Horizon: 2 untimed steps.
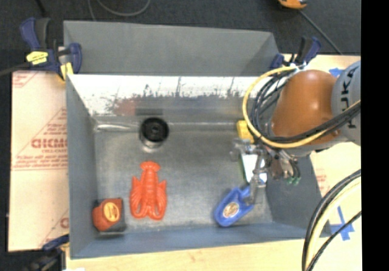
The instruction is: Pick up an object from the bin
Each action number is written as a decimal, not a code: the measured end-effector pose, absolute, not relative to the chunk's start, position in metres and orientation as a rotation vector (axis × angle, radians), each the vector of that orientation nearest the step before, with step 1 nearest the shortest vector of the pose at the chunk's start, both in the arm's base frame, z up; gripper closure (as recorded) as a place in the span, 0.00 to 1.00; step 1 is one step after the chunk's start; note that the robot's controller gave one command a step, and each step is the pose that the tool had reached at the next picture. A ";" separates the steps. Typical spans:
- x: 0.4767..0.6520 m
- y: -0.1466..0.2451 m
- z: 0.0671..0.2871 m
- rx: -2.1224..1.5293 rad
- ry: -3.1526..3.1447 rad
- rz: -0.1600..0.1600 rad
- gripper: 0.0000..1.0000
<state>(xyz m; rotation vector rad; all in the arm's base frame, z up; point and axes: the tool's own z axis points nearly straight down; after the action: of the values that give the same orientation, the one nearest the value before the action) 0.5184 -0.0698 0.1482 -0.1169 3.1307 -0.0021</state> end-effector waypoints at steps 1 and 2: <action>0.492 -0.082 0.097 -0.174 3.132 -0.003 0.00; 0.480 -0.069 0.070 -0.407 3.112 -0.002 1.00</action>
Offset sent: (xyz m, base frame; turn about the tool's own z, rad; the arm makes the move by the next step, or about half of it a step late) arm -0.0399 0.0021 -0.0782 -0.1861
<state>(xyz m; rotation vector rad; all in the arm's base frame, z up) 0.4795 -0.0689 0.0705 -0.4067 3.1116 -0.0022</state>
